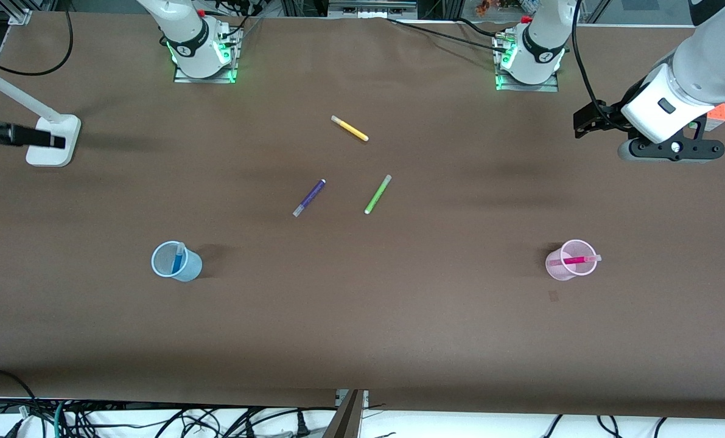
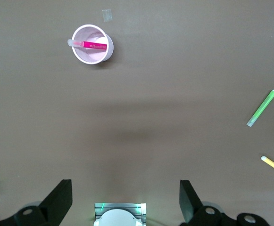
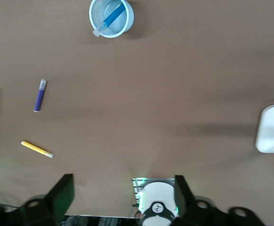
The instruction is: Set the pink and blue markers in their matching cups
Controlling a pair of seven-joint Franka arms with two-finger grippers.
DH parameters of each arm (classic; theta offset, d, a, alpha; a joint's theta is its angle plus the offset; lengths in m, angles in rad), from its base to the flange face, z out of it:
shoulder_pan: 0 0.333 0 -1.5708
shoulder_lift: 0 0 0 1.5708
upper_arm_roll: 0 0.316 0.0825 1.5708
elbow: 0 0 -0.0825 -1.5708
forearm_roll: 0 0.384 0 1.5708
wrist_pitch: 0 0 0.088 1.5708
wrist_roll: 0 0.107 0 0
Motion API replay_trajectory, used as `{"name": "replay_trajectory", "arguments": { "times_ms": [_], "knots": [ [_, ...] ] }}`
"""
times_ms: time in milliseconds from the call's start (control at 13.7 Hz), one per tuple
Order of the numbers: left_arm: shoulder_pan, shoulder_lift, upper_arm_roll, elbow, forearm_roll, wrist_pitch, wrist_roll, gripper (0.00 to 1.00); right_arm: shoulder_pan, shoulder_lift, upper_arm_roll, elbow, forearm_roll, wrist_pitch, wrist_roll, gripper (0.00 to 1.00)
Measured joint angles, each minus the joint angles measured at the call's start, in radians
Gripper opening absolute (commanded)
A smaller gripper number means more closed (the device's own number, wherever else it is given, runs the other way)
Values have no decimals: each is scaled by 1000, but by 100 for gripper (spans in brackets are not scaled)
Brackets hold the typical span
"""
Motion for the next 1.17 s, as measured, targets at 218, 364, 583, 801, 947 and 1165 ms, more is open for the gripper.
{"name": "replay_trajectory", "arguments": {
  "times_ms": [218,364,583,801,947,1165],
  "knots": [
    [-3,0,-6,0,0,23,0,100,19,-21,0,-1,-28,0,-1,100],
    [-4,1,-7,0,0,36,0,100,30,-17,5,-6,-49,0,-2,100],
    [-3,7,-6,3,0,46,-1,100,37,-18,43,-8,-87,-25,-2,100],
    [-3,26,-6,8,36,56,-2,100,40,-45,93,-31,-139,-36,-1,100],
    [-2,32,-6,14,44,74,-2,100,42,-70,99,-61,-142,-28,-1,100],
    [-3,31,-15,40,41,85,2,100,53,-148,100,-184,-142,76,-1,100]
  ]
}}
